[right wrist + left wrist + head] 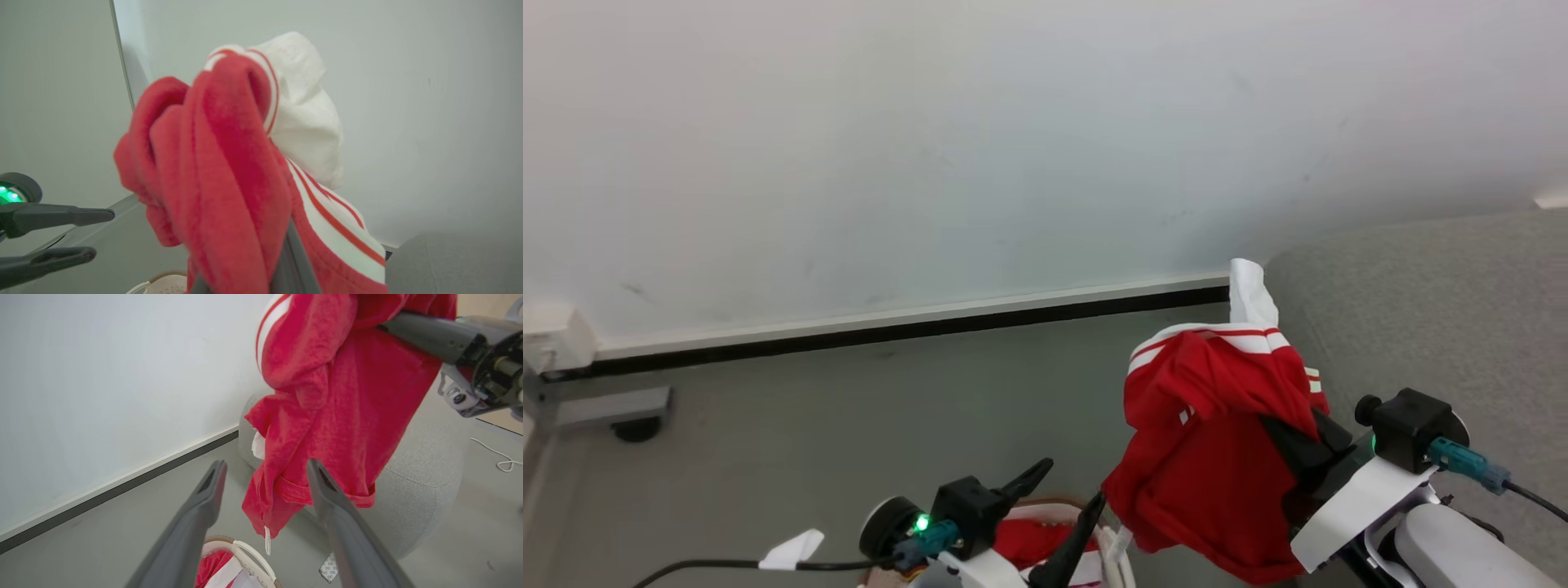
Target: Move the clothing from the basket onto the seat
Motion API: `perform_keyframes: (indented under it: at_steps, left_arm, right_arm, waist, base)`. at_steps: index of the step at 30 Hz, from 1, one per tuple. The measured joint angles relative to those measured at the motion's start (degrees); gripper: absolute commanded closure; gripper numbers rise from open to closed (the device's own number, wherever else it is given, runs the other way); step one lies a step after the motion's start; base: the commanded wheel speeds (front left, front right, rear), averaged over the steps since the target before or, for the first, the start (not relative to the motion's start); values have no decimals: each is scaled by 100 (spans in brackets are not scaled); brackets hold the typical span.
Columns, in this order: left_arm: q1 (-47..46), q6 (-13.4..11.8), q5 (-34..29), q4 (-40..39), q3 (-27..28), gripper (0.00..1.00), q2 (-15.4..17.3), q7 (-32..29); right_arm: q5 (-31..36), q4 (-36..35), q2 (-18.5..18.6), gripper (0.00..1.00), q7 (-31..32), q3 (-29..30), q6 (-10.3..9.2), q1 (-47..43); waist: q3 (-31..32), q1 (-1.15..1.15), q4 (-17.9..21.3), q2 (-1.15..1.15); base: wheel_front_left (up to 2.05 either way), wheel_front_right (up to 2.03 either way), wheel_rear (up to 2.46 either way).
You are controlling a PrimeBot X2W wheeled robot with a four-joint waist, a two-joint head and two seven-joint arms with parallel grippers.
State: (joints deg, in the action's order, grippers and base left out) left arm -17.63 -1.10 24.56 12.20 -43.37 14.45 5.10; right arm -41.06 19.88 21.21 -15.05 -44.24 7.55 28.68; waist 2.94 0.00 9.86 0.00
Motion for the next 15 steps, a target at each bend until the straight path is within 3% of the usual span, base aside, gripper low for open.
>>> perform_keyframes:
  at_steps: [15]
  left_arm:
    - [-215,8,16,-30,-99,0,-113,60]
  right_arm:
    - [127,-183,400,100,90,591,0,-171]
  waist:
    - [-308,0,1244,0]
  base:
    - [0,0,0]
